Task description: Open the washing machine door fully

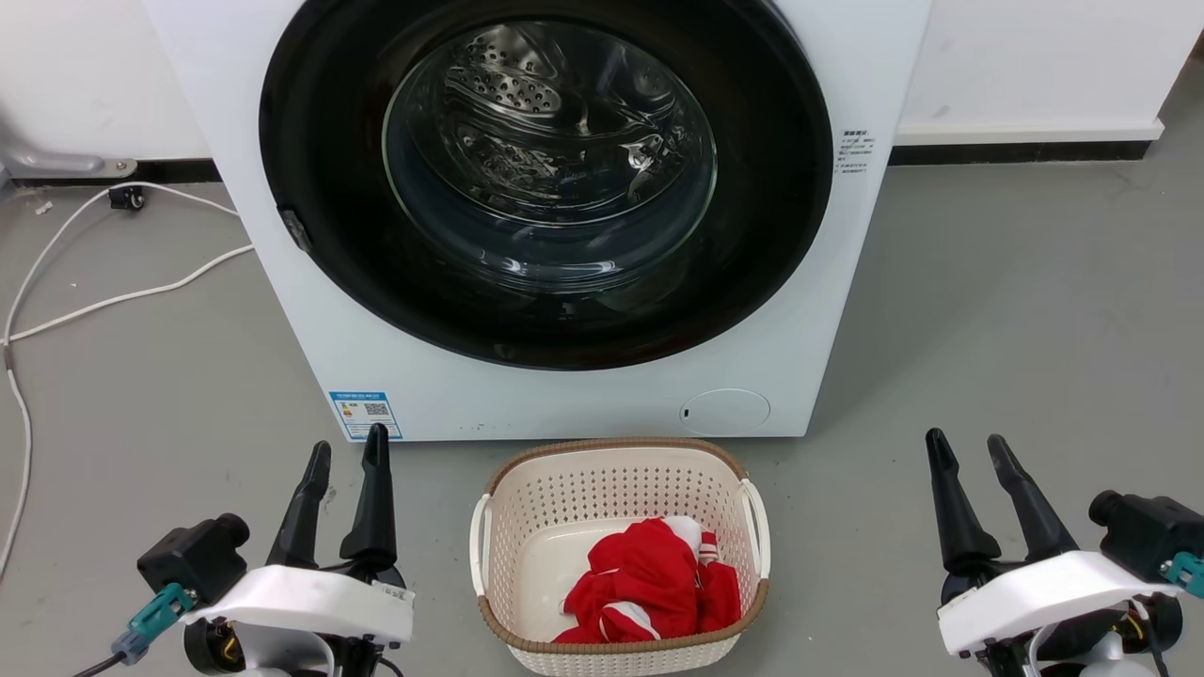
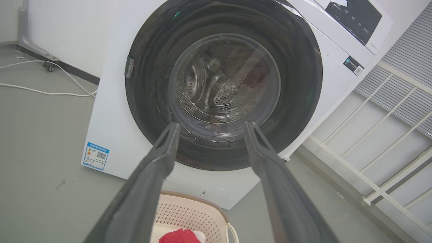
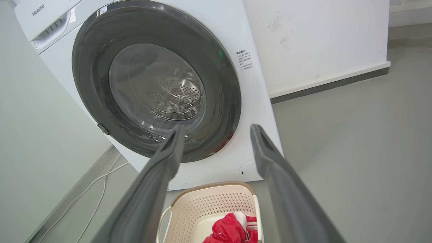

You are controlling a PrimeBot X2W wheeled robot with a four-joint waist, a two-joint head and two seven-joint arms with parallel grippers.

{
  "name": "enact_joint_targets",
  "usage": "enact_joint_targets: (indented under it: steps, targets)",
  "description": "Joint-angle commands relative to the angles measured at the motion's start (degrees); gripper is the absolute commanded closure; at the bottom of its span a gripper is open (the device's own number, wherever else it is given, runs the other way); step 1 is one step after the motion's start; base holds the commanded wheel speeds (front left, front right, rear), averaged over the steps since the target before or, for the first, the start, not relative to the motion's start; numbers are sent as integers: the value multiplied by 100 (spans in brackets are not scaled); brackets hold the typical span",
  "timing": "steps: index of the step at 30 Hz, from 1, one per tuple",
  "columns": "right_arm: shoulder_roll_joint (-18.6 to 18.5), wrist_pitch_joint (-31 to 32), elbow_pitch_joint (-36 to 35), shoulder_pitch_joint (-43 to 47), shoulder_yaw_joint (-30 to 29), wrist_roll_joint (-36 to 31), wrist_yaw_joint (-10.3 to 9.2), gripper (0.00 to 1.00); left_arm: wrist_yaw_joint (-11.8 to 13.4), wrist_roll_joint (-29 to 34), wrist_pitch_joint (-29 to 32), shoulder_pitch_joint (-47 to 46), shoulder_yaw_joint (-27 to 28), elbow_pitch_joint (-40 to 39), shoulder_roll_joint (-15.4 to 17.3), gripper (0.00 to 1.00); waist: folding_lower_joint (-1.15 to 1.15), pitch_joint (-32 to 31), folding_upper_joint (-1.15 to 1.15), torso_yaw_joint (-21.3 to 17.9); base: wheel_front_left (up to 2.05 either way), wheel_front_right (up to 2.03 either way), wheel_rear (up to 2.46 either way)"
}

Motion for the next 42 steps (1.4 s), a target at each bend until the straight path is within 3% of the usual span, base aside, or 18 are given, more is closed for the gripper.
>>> enact_joint_targets:
  steps: [1, 23, 42]
  targets:
    - [8, -50, -86, 17, 22, -164, 0, 0, -10, 167, -53, -22, 5, -43, 31, 0, 0, -2, 0, -4, 0, 0, 0]
    - [13, -205, -148, 88, 97, -1337, 0, 0, -13, 1477, -369, 17, -25, -4, 23, 0, 0, -42, 0, -44, 0, 0, 0]
    - [17, -353, -141, 145, 144, -2001, -1, 0, -15, 2218, -584, 80, -54, 29, 11, 0, 0, -77, 0, -75, 0, 0, 0]
